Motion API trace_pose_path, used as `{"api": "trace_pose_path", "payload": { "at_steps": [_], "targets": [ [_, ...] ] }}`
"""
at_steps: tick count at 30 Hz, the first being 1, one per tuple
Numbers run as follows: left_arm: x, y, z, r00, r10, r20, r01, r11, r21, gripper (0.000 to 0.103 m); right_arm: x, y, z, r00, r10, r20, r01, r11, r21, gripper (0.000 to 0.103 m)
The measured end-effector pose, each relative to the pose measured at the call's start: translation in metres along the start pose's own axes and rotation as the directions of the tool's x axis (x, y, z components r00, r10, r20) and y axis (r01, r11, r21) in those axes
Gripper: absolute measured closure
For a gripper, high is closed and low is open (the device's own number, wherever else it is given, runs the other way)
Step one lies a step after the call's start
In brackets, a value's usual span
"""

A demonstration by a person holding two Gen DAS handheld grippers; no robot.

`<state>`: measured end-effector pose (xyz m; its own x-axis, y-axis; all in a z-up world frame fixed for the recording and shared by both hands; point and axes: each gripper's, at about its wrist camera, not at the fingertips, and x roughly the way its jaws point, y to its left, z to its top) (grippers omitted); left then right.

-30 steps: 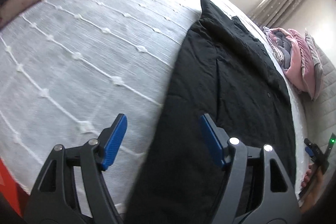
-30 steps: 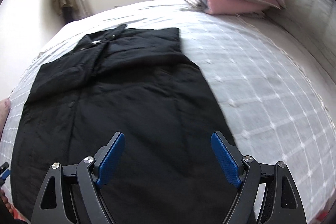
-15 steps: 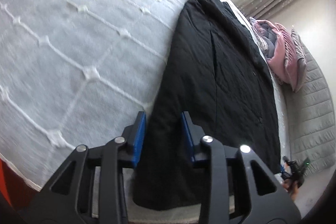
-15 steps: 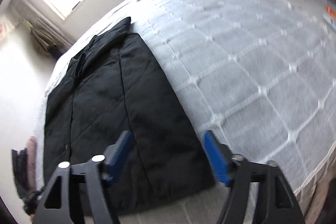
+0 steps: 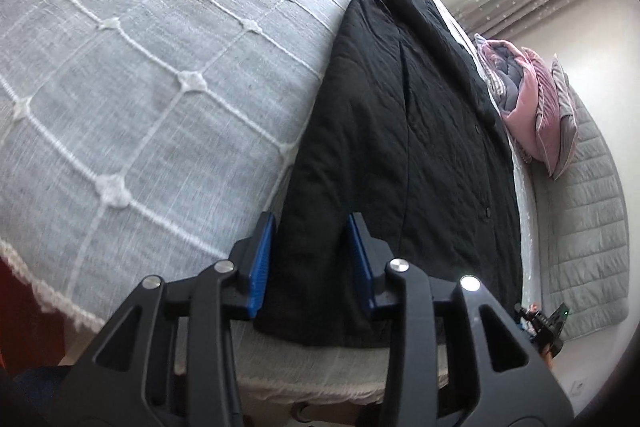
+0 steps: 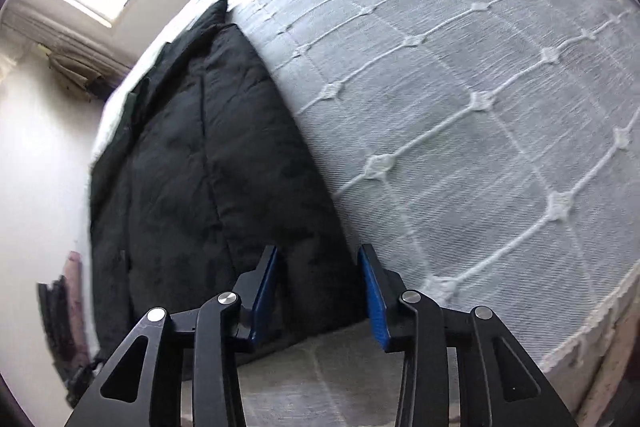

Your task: Fold large clothes

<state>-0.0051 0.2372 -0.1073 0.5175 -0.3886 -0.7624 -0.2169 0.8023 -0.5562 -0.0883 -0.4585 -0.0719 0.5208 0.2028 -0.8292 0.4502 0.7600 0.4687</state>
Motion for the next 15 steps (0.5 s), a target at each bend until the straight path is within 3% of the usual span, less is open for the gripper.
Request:
{"api": "trace_pose_path", "payload": {
  "at_steps": [4,10,15],
  "targets": [
    [-0.003,0.002,-0.005,1.0,-0.006,0.001,0.006,1.0,-0.003,0.062,-0.005,-0.008,-0.001,1.0,0.024,0.004,-0.024,0.999,0.031,0.061],
    [0.002,-0.009,-0.007,1.0,0.014,-0.005,-0.014,0.999,0.048,0.062,0.002,0.004,-0.006,0.998,0.054,-0.042,-0.056,0.998,-0.035,0.059],
    [0.001,-0.021,-0.011,1.0,0.007,0.006,-0.008,0.994,0.112,0.069,-0.005,-0.003,-0.005,0.984,0.174,-0.031,-0.173,0.985,0.023,0.064]
  ]
}}
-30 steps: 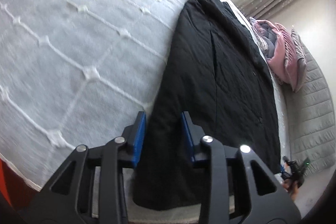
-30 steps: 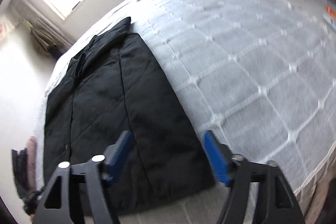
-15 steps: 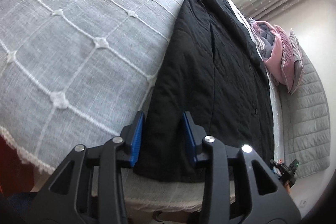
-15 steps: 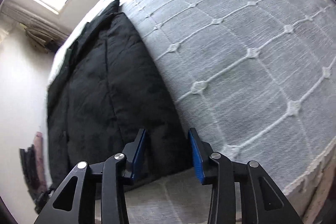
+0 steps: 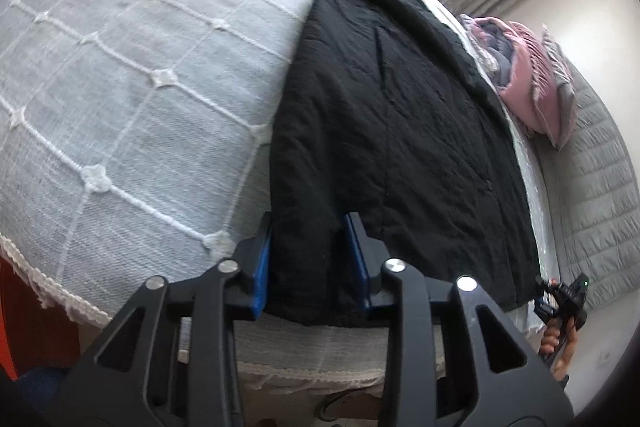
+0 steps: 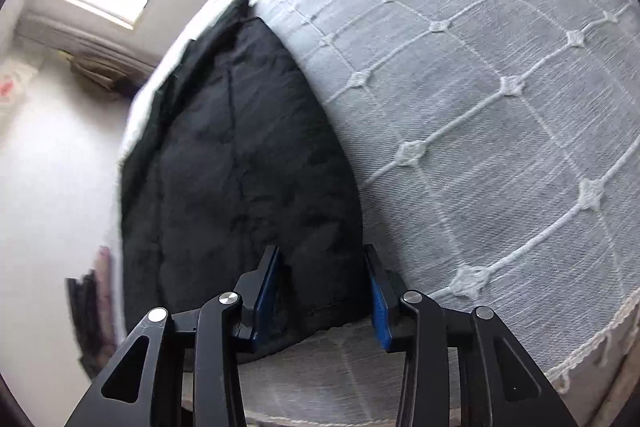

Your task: Fold large clothes

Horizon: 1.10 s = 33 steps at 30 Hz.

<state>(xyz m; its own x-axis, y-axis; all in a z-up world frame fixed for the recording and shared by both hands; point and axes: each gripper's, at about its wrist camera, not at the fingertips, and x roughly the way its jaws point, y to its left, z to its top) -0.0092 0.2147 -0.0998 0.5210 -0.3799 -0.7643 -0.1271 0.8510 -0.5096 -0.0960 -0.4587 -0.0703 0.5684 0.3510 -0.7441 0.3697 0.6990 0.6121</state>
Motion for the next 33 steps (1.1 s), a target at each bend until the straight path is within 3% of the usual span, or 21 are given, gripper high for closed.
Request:
{"api": "trace_pose_path", "payload": {
  "at_steps": [2,6,14,16,17,18,22,27,33],
  "targets": [
    [0.001,0.001,0.001,1.0,-0.015,-0.004,0.015,1.0,-0.007,0.069,-0.002,0.002,-0.001,1.0,0.024,0.007,-0.024,1.0,-0.003,0.064],
    [0.009,0.007,0.002,0.999,-0.023,-0.026,0.022,0.998,-0.052,0.069,0.003,0.002,0.0,1.0,-0.014,-0.008,0.014,1.0,0.007,0.064],
    [0.009,0.002,0.0,0.999,-0.043,-0.023,0.042,0.998,-0.04,0.069,0.015,0.011,-0.001,0.999,0.004,-0.054,-0.004,1.0,-0.014,0.064],
    [0.01,-0.001,0.0,0.999,-0.025,-0.023,0.024,0.999,-0.026,0.069,0.017,0.017,-0.003,0.998,-0.018,-0.054,0.016,0.999,-0.041,0.064],
    [0.01,-0.002,0.0,1.0,-0.014,-0.019,0.014,1.0,-0.017,0.078,0.018,0.018,-0.003,0.999,-0.022,-0.049,0.02,0.999,-0.042,0.067],
    [0.01,-0.004,0.0,1.0,-0.007,-0.011,0.006,1.0,-0.009,0.088,0.017,0.018,-0.002,0.999,-0.018,-0.041,0.016,0.999,-0.039,0.08],
    [0.007,-0.011,-0.002,0.999,0.028,0.021,-0.029,0.999,0.022,0.091,0.015,0.028,-0.002,1.0,-0.022,-0.002,0.022,0.997,-0.069,0.087],
    [0.0,-0.03,-0.009,0.99,0.113,0.088,-0.122,0.986,0.115,0.094,0.005,0.04,-0.005,0.998,0.002,0.059,0.005,0.993,-0.119,0.089],
    [-0.004,-0.035,-0.013,0.978,0.163,0.127,-0.181,0.973,0.14,0.094,-0.008,0.052,-0.013,0.994,0.021,0.11,-0.002,0.986,-0.168,0.09]
  ]
}}
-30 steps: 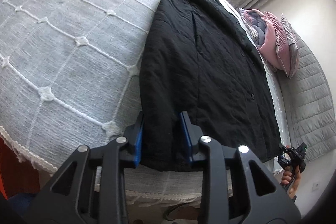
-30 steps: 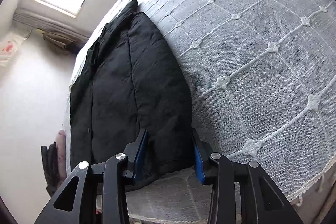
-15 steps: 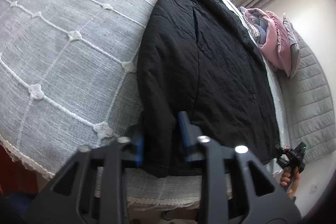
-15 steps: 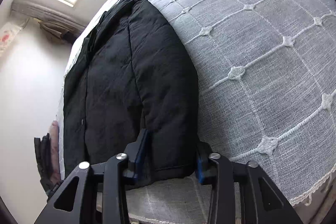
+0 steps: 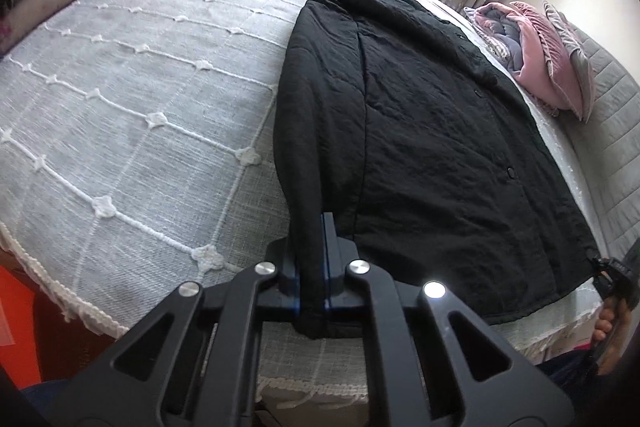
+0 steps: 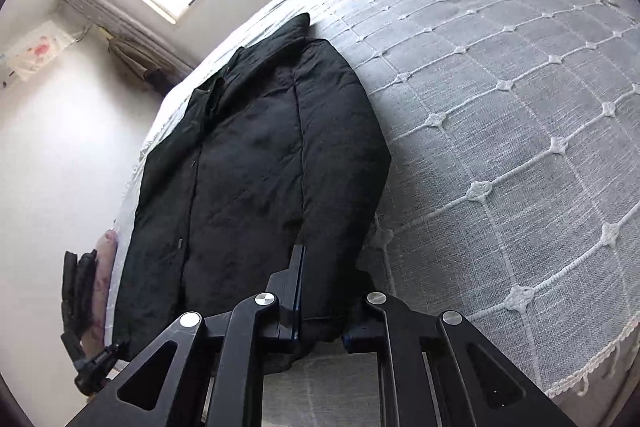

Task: Fold large clothes
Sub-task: 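Lift the gripped coat edge with both tools, lay it over the body, open both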

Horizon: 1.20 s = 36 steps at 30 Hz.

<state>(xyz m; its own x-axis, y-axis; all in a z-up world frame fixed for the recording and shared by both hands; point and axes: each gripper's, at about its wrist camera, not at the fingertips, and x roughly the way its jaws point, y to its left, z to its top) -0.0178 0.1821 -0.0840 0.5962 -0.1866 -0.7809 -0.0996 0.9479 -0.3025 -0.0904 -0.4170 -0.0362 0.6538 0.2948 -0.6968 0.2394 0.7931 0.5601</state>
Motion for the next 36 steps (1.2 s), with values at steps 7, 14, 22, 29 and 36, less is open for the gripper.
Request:
{"api": "trace_pose_path", "payload": {
  "at_steps": [7,14,22,29,36],
  "targets": [
    [-0.01,-0.004,-0.003,0.999,0.023,0.03,-0.024,0.999,0.027,0.095,-0.01,0.008,-0.006,0.999,0.024,0.037,-0.022,0.998,-0.052,0.092],
    [-0.025,-0.013,-0.003,0.998,0.028,0.052,-0.031,0.999,0.042,0.096,-0.023,0.007,-0.01,0.995,0.074,0.066,-0.071,0.997,-0.039,0.092],
    [-0.07,-0.021,-0.012,0.995,0.03,0.098,-0.04,0.994,0.098,0.096,-0.053,0.005,-0.028,0.969,0.216,0.119,-0.22,0.975,0.023,0.092],
    [-0.138,0.005,-0.043,0.988,-0.091,0.127,0.079,0.992,0.094,0.096,-0.102,-0.004,-0.075,0.938,0.308,0.159,-0.313,0.95,0.004,0.092],
    [-0.217,0.029,-0.069,0.955,-0.221,0.199,0.212,0.975,0.068,0.096,-0.181,-0.001,-0.101,0.878,0.392,0.273,-0.392,0.918,-0.058,0.093]
  ]
}}
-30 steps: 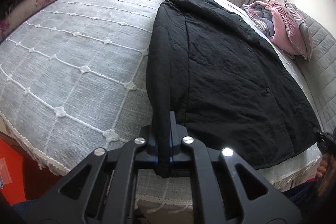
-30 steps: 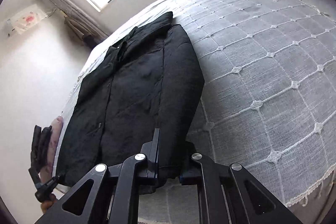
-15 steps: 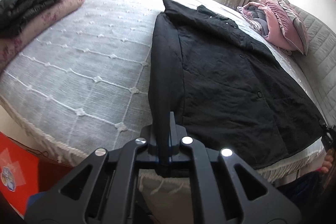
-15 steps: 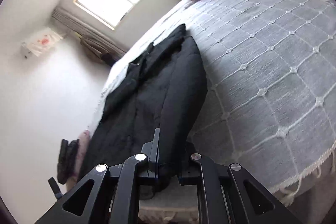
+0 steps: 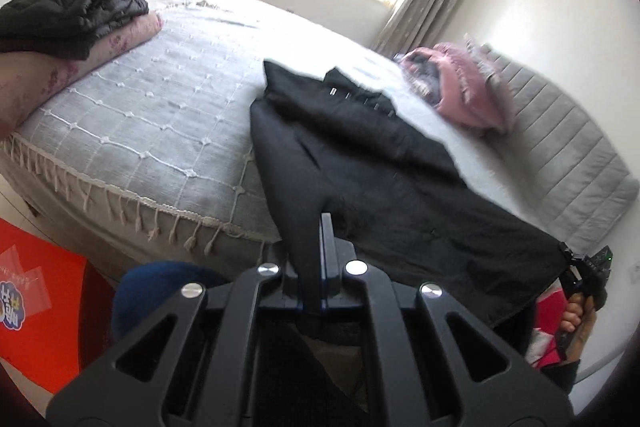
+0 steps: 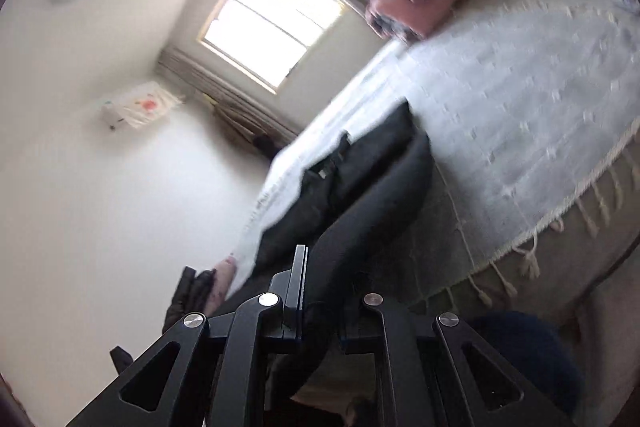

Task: Fold large clothes
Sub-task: 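Lift the gripped coat edge with both tools, lay it over the body, open both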

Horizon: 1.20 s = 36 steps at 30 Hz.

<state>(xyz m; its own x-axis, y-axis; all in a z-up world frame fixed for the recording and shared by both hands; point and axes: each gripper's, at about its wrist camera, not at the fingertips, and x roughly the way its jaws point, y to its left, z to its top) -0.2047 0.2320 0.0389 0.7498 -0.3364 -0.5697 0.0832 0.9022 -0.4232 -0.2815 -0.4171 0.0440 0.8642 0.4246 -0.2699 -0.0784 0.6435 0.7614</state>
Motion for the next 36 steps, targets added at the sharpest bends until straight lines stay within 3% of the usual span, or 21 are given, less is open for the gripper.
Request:
{"api": "trace_pose_path", "payload": {
  "at_steps": [5,11,18,22,28,32,36],
  "targets": [
    [-0.047,-0.005,0.009,0.993,-0.084,0.077,0.087,0.996,-0.034,0.096,-0.029,0.049,0.015,0.995,0.072,0.07,-0.065,0.993,-0.098,0.093],
    [-0.084,-0.002,0.029,0.979,-0.113,0.167,0.122,0.991,-0.046,0.097,-0.056,0.088,0.025,0.982,0.13,0.14,-0.103,0.978,-0.184,0.093],
    [-0.063,-0.003,0.066,0.977,-0.091,0.193,0.103,0.993,-0.055,0.096,-0.043,0.085,0.048,0.977,0.135,0.163,-0.104,0.977,-0.185,0.093],
    [-0.023,-0.005,0.107,0.98,-0.081,0.181,0.097,0.992,-0.081,0.096,-0.005,0.075,0.075,0.979,0.137,0.153,-0.114,0.982,-0.153,0.093],
    [0.072,-0.008,0.193,0.987,0.005,0.16,0.019,0.989,-0.146,0.096,0.082,0.073,0.138,0.982,0.124,0.14,-0.107,0.986,-0.125,0.092],
    [0.159,-0.008,0.237,0.993,0.087,0.081,-0.074,0.986,-0.153,0.096,0.171,0.05,0.18,0.995,-0.005,0.096,0.015,0.994,-0.107,0.092],
    [0.267,0.015,0.251,0.986,0.144,-0.087,-0.157,0.971,-0.179,0.092,0.272,-0.007,0.201,0.985,-0.174,-0.022,0.173,0.985,-0.015,0.083]
  ]
}}
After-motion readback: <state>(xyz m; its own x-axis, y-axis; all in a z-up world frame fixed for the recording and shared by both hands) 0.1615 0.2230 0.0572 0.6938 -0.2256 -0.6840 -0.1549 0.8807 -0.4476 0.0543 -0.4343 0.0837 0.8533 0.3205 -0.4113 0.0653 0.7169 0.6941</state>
